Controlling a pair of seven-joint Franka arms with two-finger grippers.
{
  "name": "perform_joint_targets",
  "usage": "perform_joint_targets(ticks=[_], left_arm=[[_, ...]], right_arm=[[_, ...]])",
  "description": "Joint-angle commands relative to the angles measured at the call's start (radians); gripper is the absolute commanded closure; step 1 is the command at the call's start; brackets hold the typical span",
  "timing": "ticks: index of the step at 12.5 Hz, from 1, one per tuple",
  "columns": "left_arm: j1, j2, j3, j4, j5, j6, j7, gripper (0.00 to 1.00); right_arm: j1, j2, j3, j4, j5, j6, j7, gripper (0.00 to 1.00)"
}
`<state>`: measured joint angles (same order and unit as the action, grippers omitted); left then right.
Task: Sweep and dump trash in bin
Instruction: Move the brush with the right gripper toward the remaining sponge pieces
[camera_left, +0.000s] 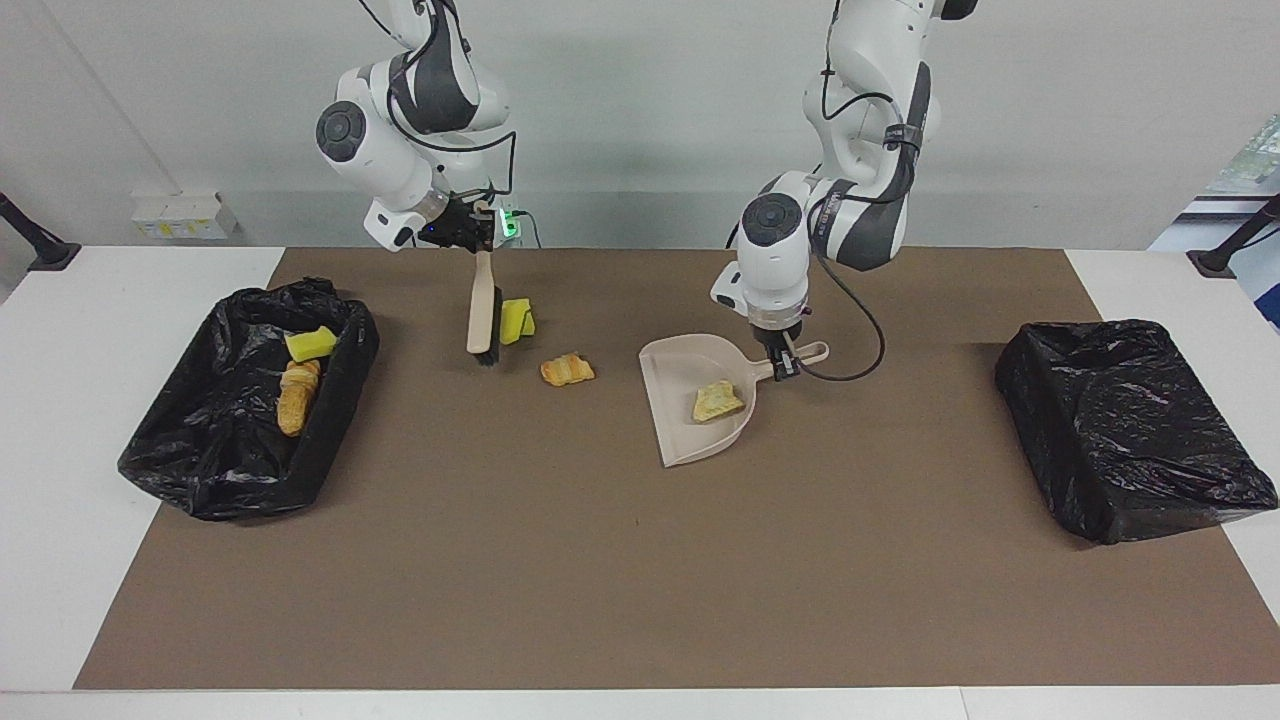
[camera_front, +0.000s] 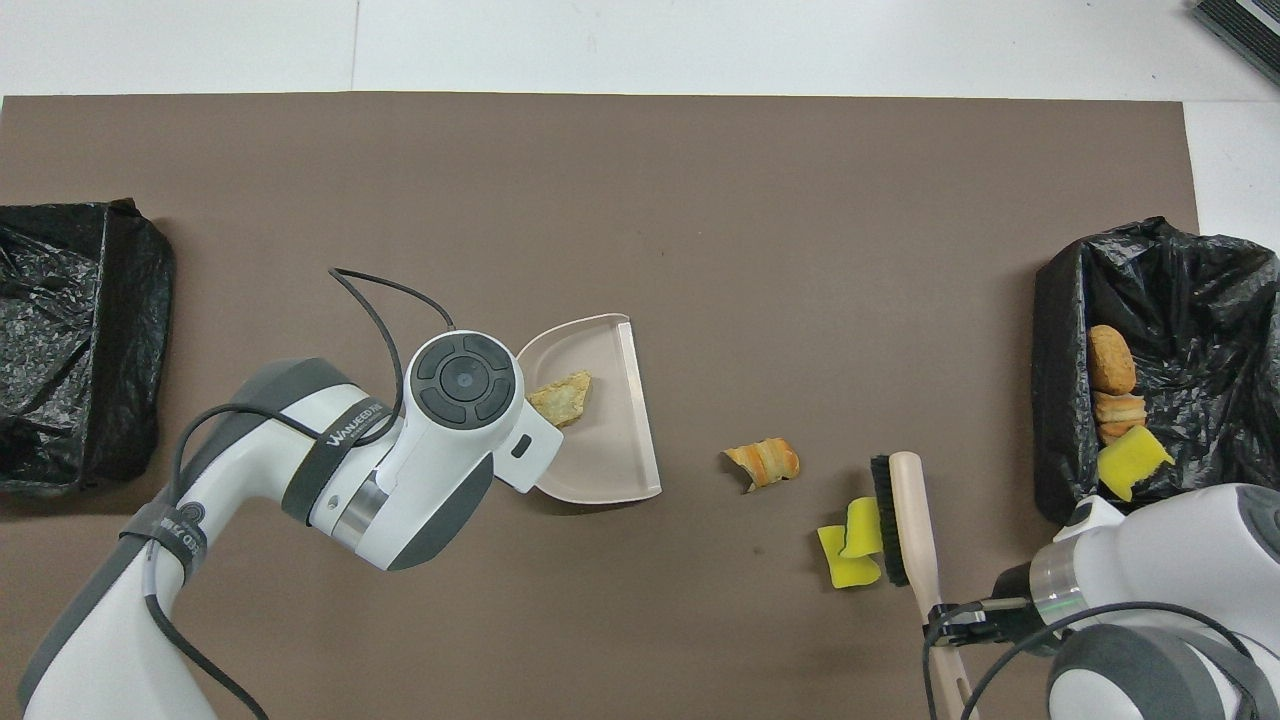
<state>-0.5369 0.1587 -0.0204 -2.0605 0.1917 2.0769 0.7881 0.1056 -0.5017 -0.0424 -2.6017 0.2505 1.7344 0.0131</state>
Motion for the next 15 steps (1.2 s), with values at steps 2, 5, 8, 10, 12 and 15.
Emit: perform_joint_targets(ticks=[2, 5, 8, 10, 12, 15], left_arm=[[-0.015, -0.011, 0.008, -0.030, 0.014, 0.031, -0.018, 1.00], [-0.014, -0.011, 0.008, -0.030, 0.014, 0.031, -0.018, 1.00], [-0.012, -0.011, 0.008, -0.030, 0.014, 0.031, -0.018, 1.00], [-0.012, -0.011, 0.008, -0.029, 0.014, 0.031, -0.018, 1.00], [-0.014, -0.011, 0.008, -0.029, 0.014, 0.031, -0.018, 1.00], [-0.015, -0.013, 0.008, -0.030, 0.014, 0.022, -0.017, 1.00]], right_arm=[[-0.007, -0.094, 0.022, -0.080, -0.056, 0.019, 0.160, 1.00], [0.081, -0.031, 0.052, -0.075, -0.056, 0.077, 0.377, 1.00], [0.195, 0.085, 0.052, -0.057, -0.059, 0.180, 0.559, 1.00], [0.217, 0.167, 0.052, 0.017, -0.059, 0.205, 0.600, 1.00], [0.233, 0.239, 0.053, 0.104, -0.045, 0.223, 0.666, 1.00], [0.301, 0.380, 0.055, 0.210, -0.040, 0.267, 0.773, 1.00]])
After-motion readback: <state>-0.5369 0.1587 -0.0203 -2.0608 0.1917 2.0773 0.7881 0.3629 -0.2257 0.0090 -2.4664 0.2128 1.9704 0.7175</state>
